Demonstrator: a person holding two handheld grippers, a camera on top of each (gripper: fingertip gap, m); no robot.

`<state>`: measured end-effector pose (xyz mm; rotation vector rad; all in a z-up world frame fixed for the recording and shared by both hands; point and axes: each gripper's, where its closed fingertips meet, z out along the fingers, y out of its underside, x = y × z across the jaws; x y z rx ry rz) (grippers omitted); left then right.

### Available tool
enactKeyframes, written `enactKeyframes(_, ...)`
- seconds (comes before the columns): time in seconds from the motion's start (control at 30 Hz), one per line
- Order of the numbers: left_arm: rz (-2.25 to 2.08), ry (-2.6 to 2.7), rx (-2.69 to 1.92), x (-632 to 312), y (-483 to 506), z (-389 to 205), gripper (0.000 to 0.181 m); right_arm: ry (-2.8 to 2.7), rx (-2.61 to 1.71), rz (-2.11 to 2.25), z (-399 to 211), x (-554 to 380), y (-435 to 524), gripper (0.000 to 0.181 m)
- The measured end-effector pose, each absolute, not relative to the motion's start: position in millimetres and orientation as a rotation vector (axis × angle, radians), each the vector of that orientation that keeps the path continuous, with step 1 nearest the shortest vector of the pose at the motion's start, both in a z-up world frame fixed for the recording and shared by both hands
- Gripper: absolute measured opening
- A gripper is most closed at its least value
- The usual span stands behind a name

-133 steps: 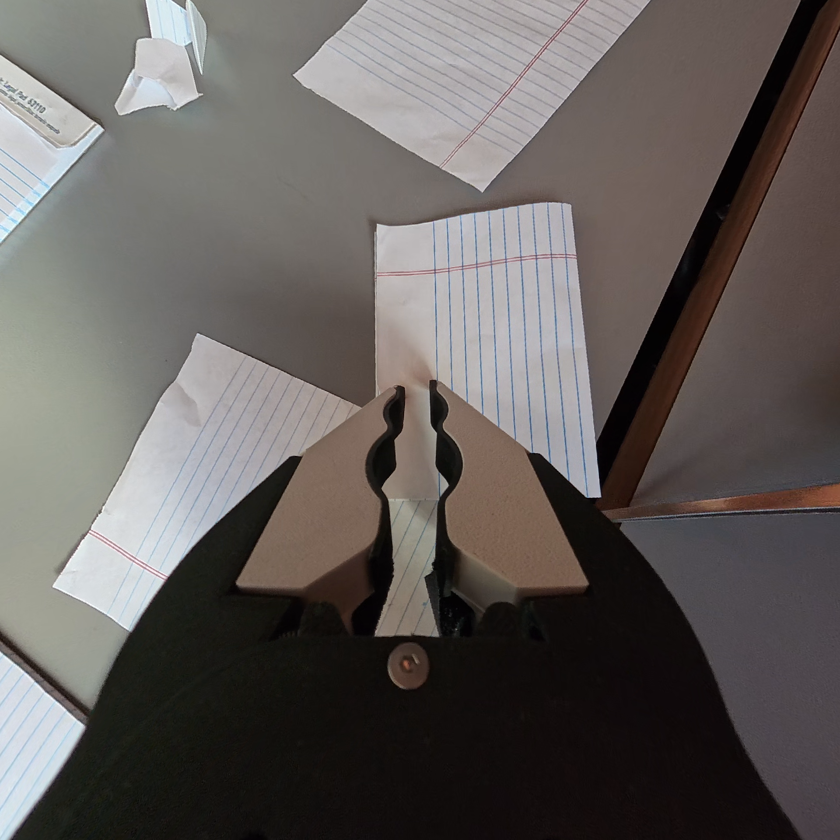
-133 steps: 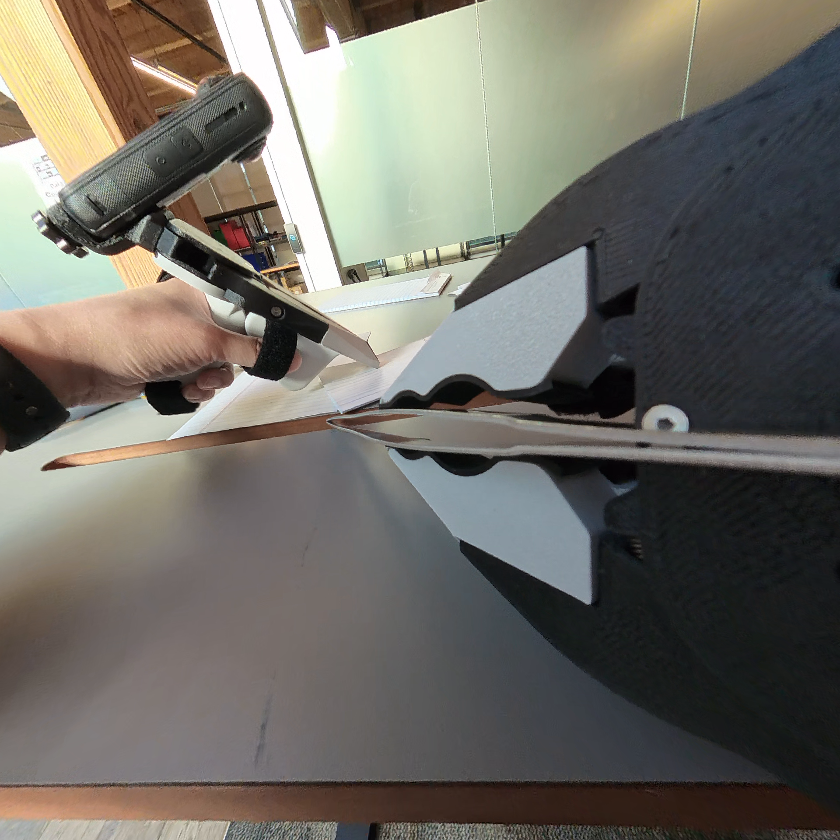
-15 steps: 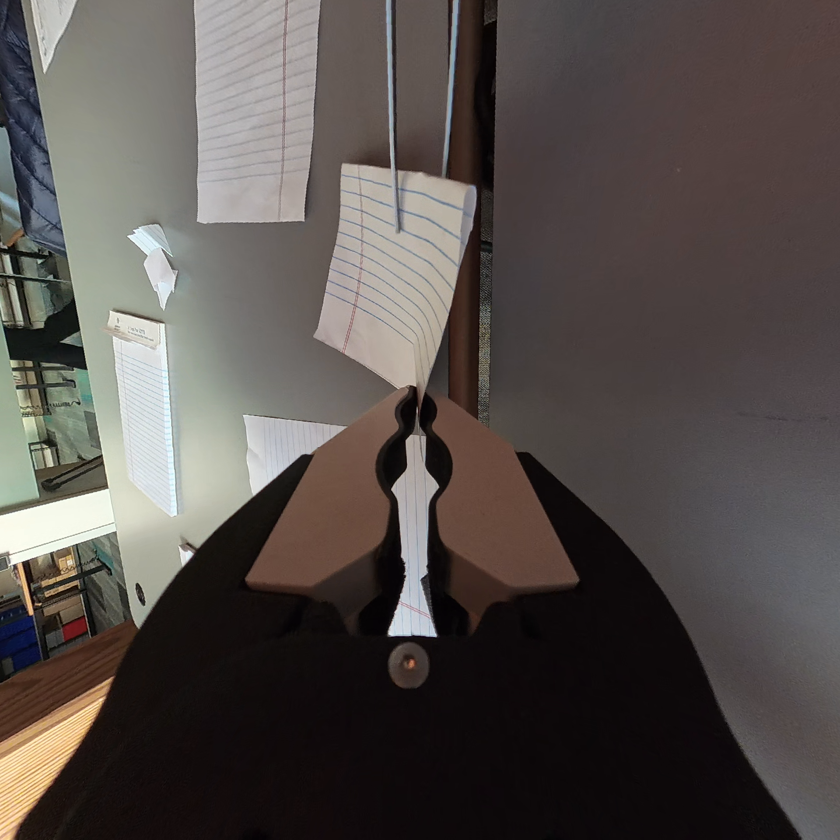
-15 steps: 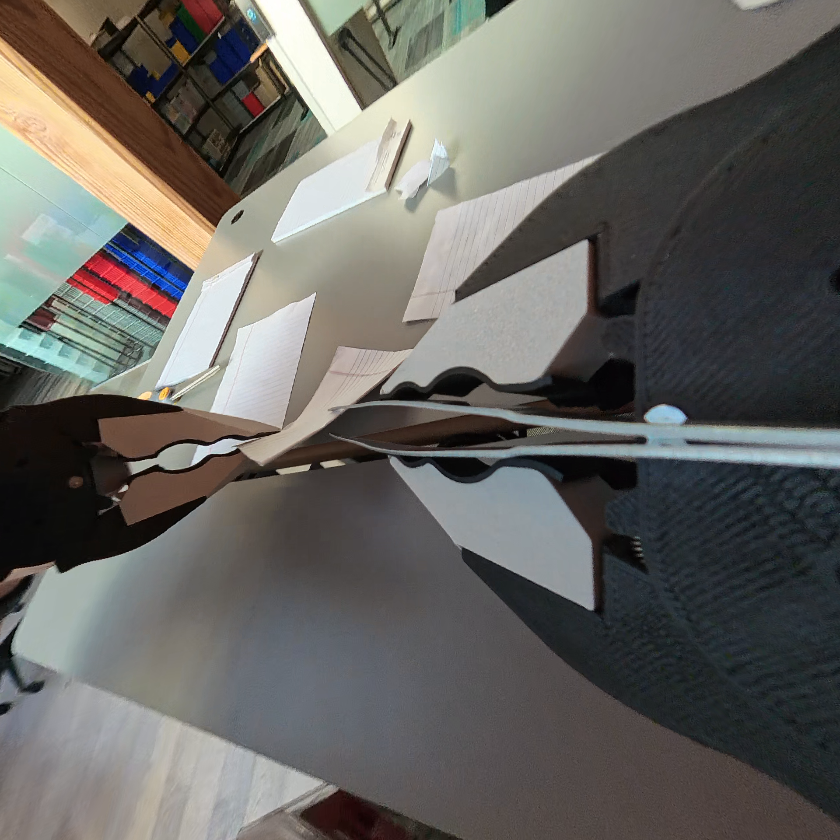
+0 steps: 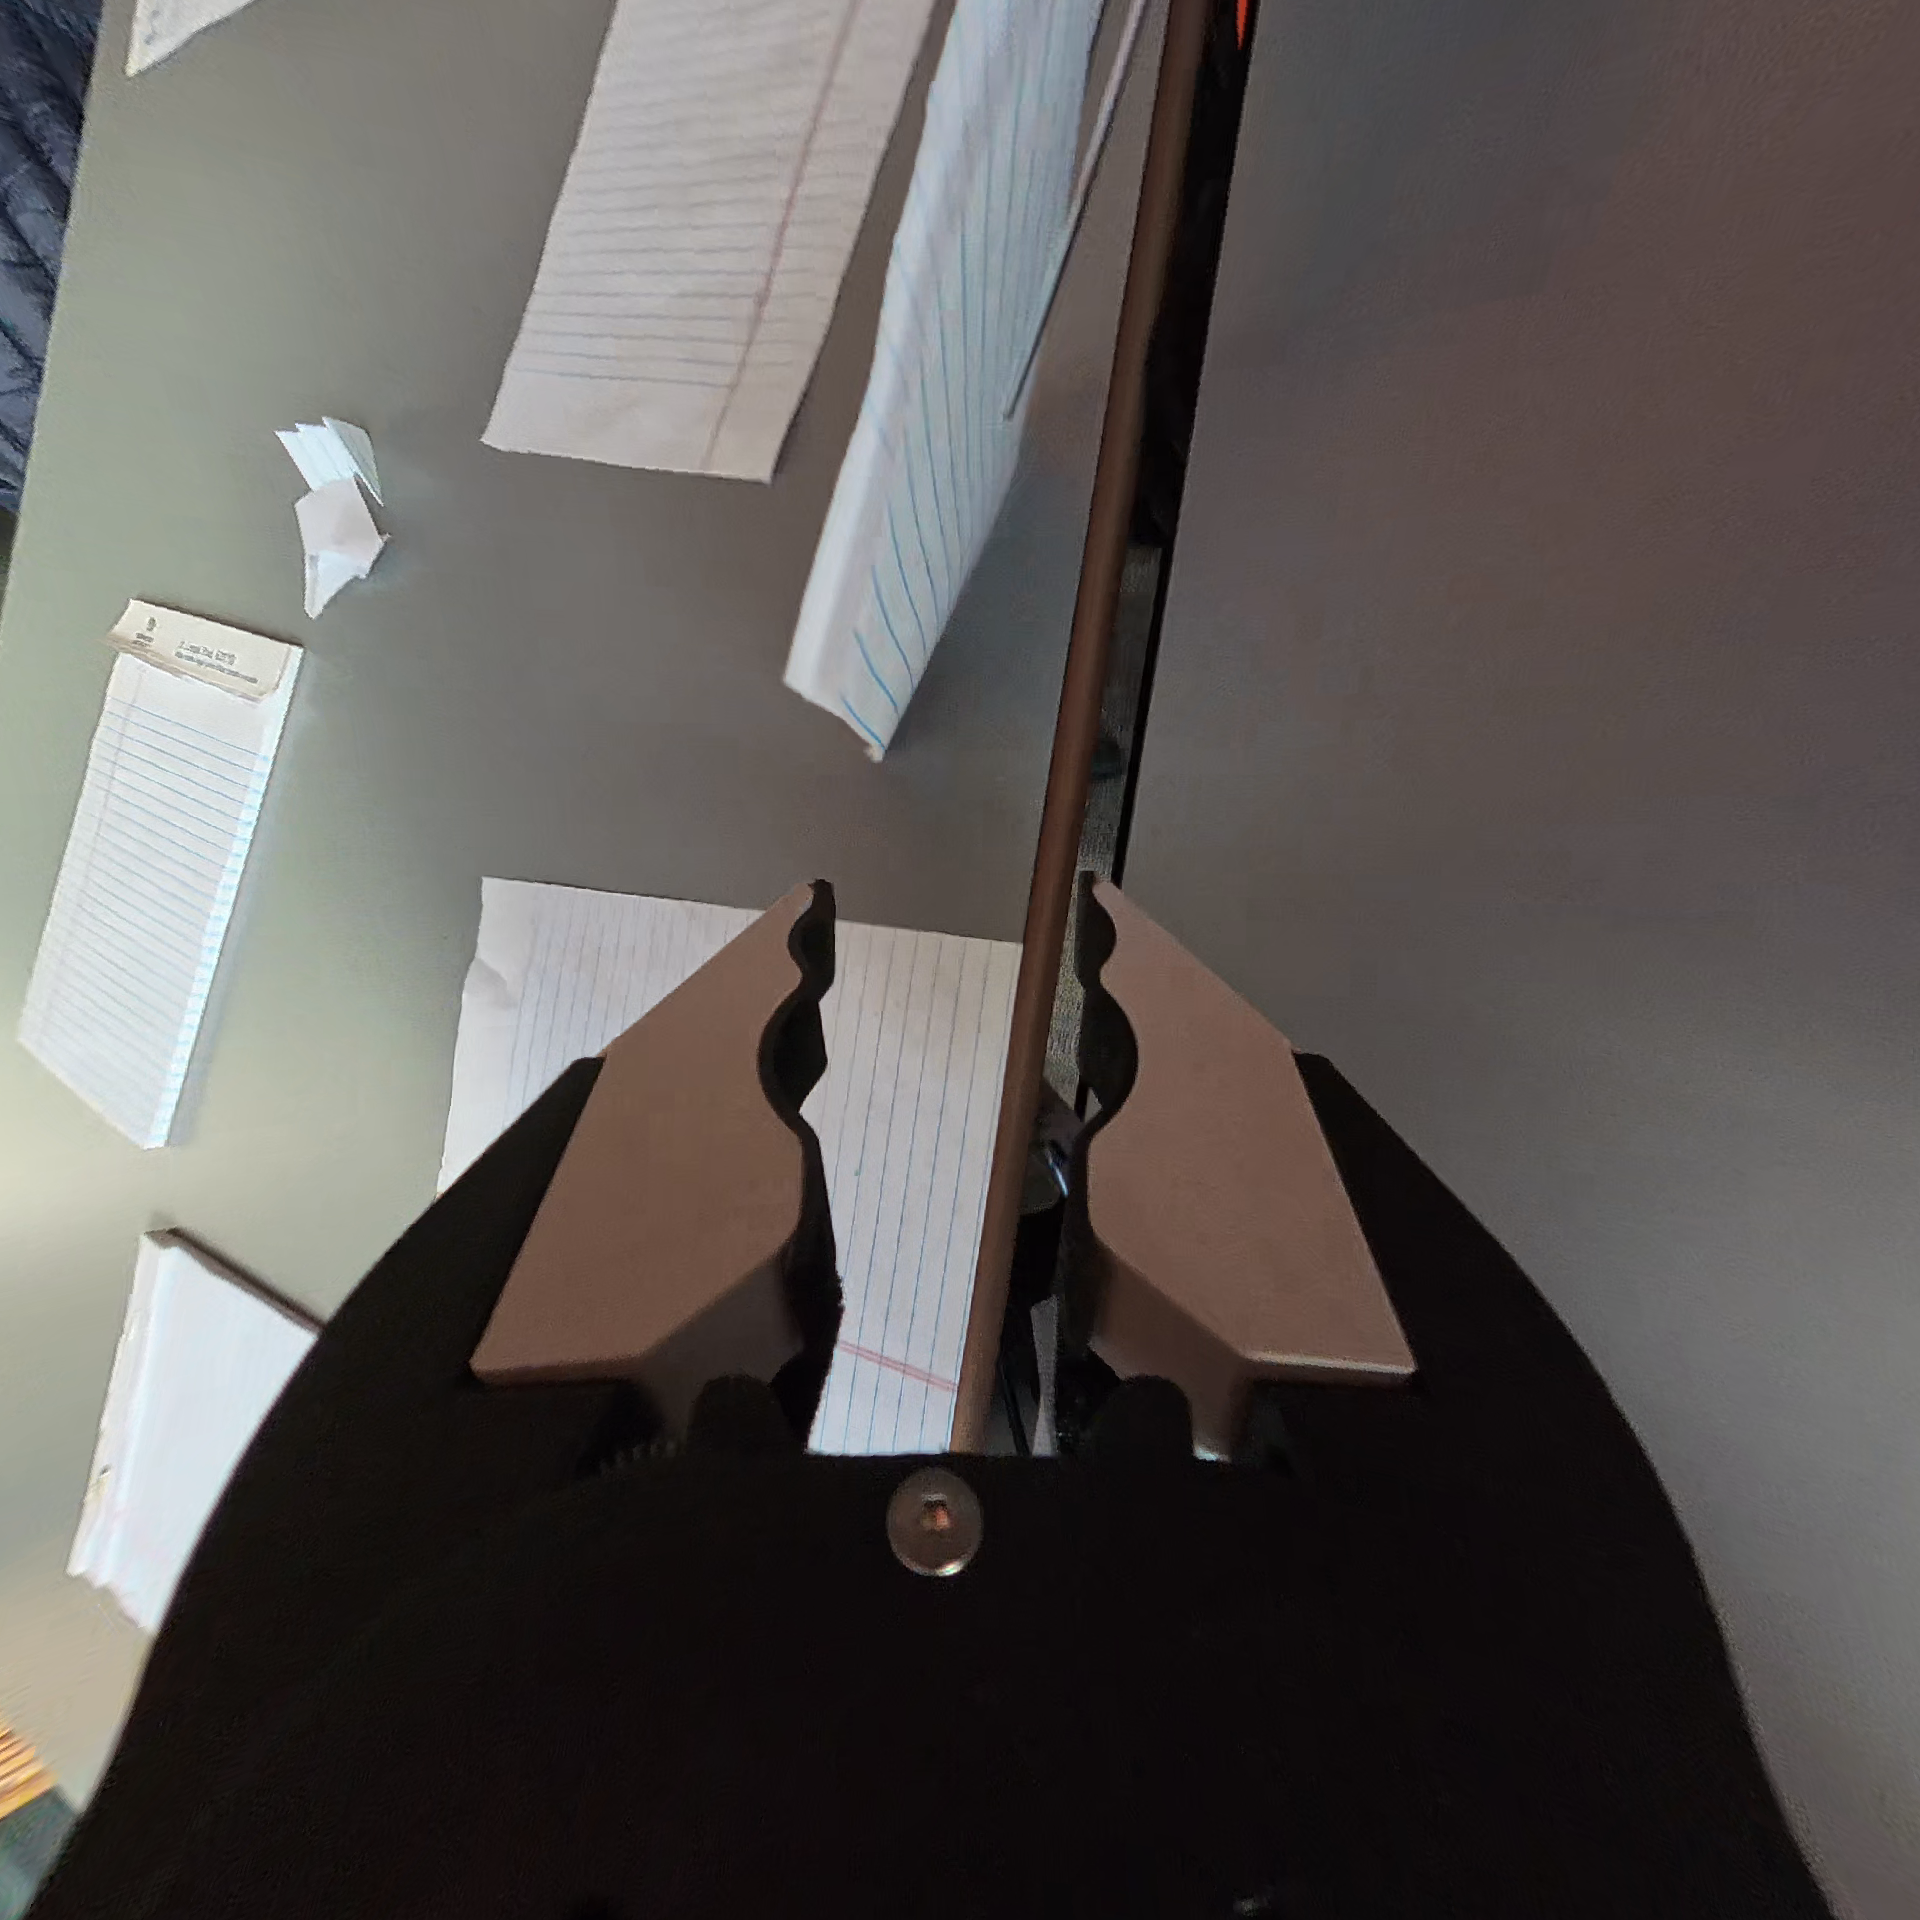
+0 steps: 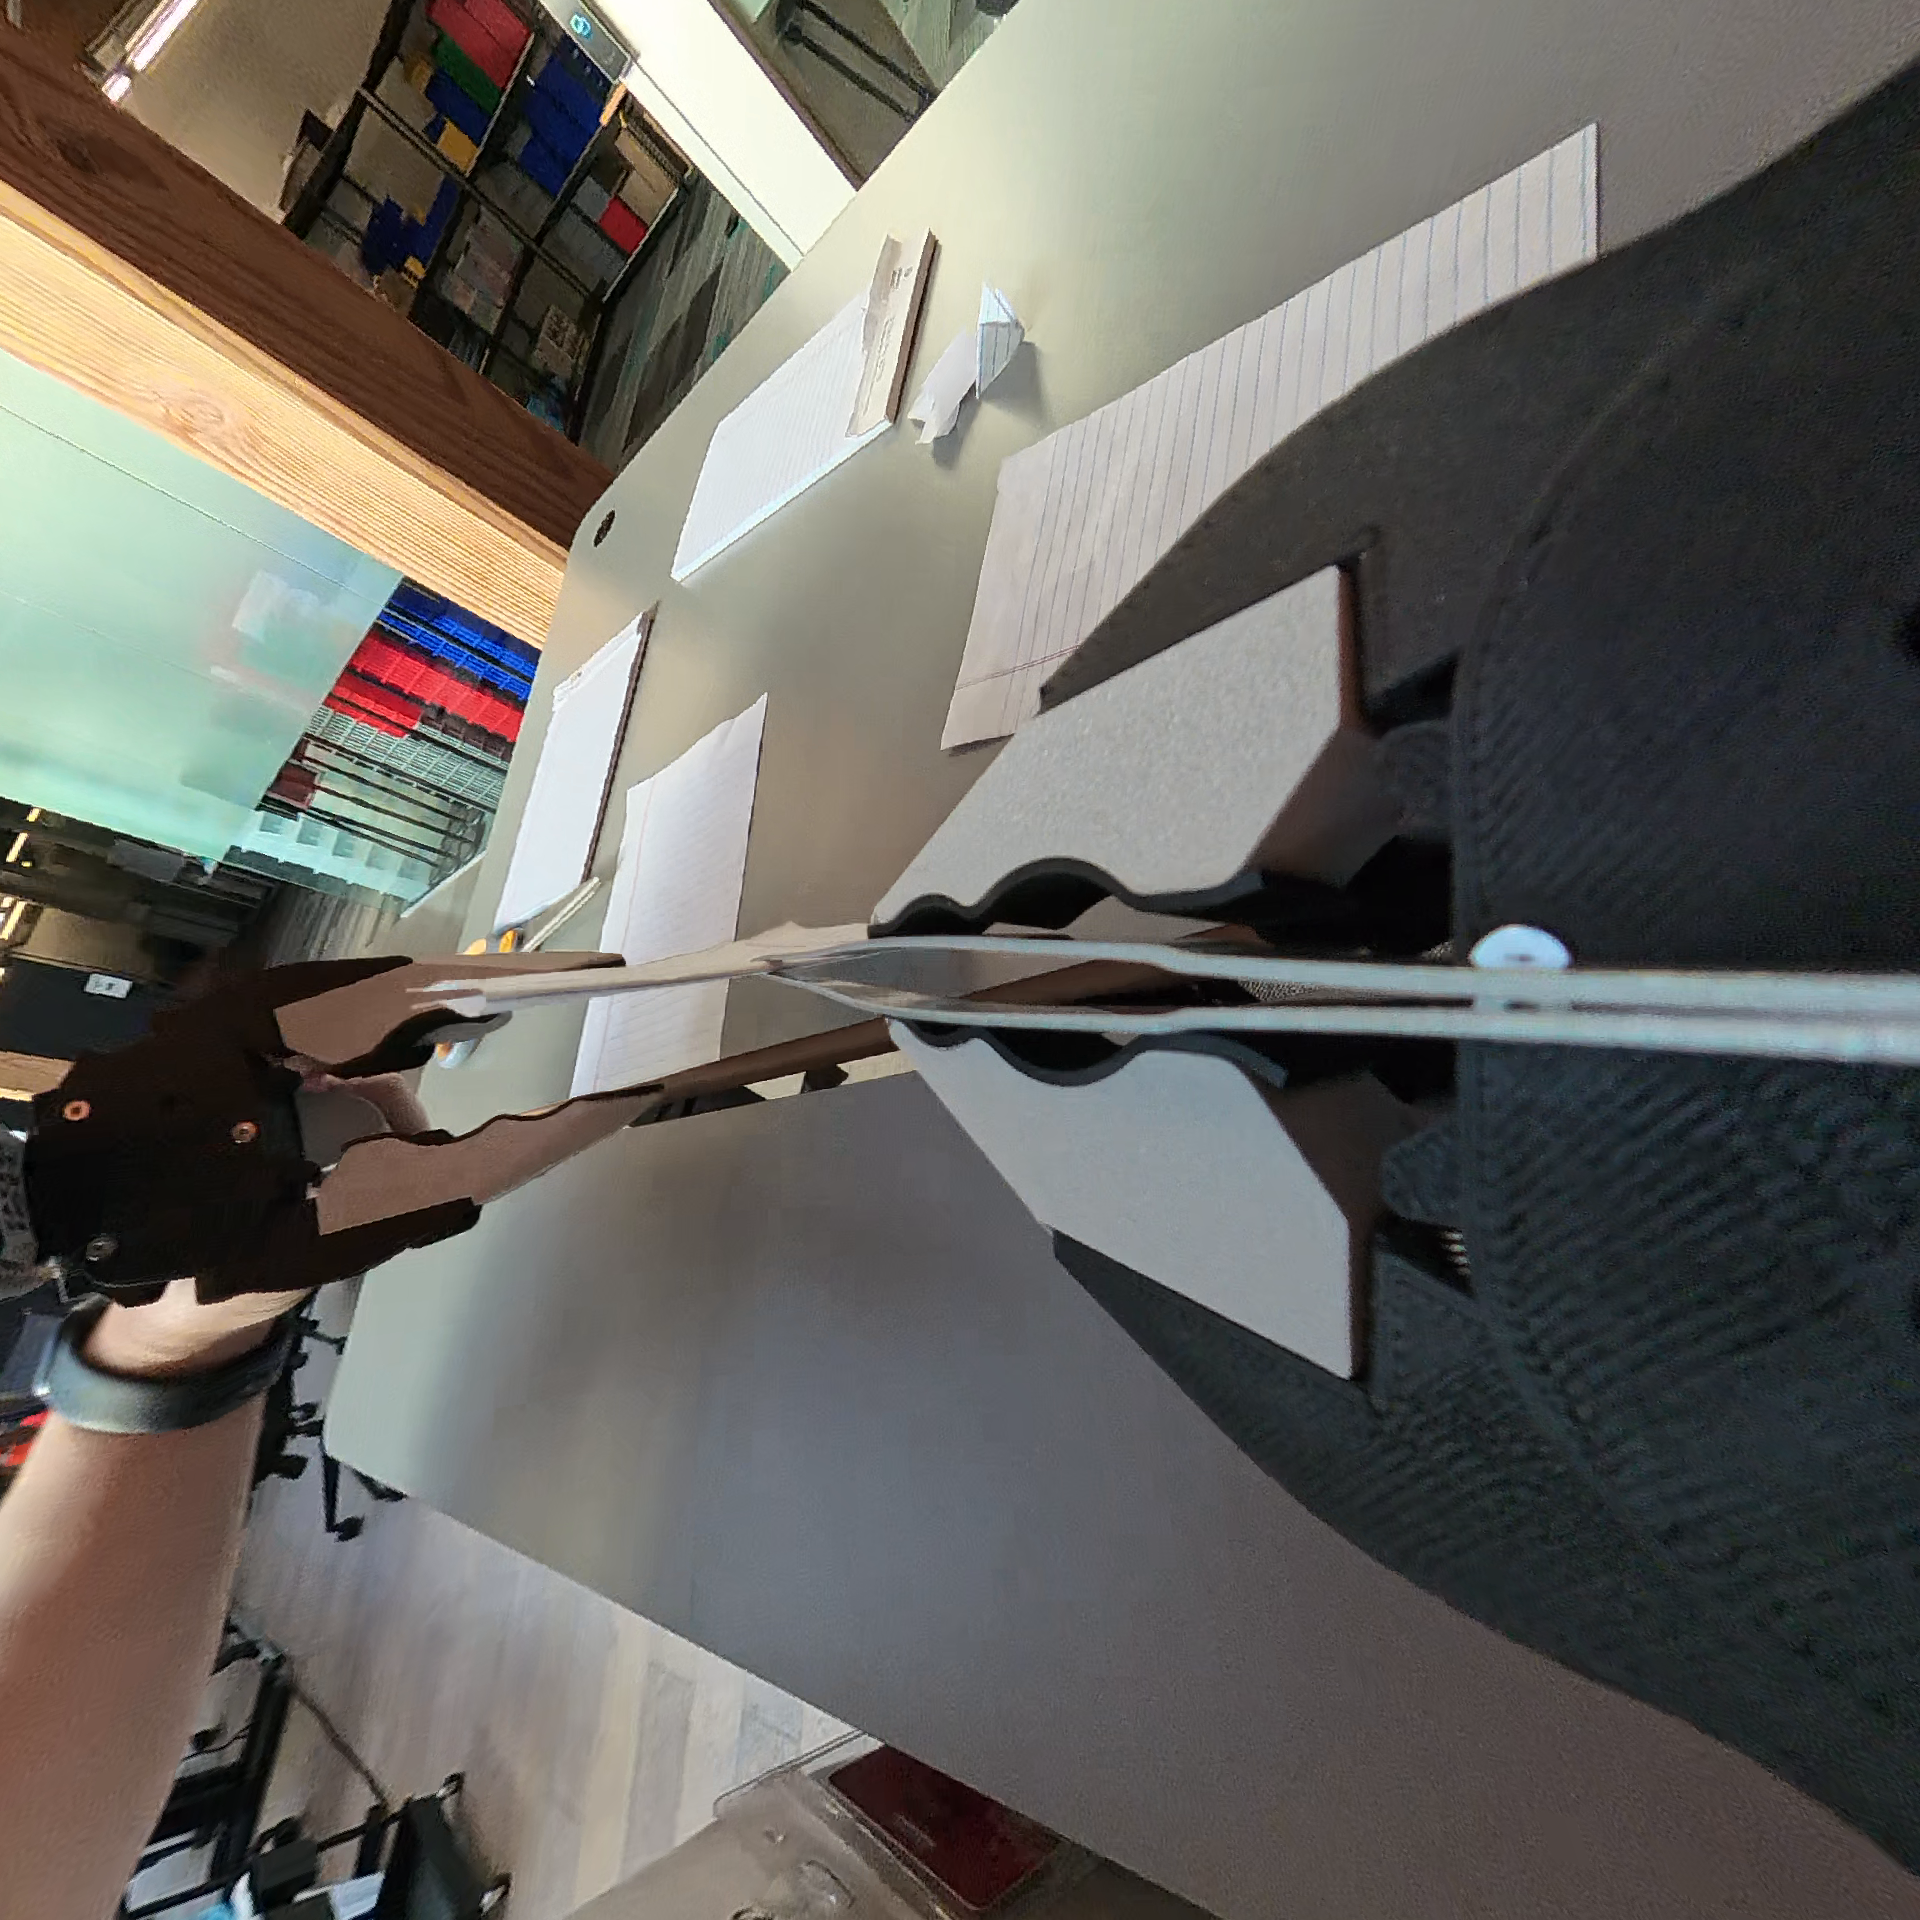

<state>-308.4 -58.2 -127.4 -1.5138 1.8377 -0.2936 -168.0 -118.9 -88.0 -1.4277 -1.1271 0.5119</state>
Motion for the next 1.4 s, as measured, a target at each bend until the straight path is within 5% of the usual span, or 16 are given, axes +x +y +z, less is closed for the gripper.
enactKeyframes(0.23, -0.481, 1.726, -1.490, -280, -40, -121, 0.042, -1.143, -1.423, 0.600, -91, -169, -106, 0.010)
enactKeyframes(0.37, -0.566, 1.775, -1.335, -269, -56, -112, 0.000, -1.161, -1.458, 0.628, -97, -169, -100, 0.012)
enactKeyframes(1.4, -0.480, 1.938, -1.408, -282, -64, -157, 0.000, -1.271, -1.528, 0.659, -106, -174, -116, 0.018)
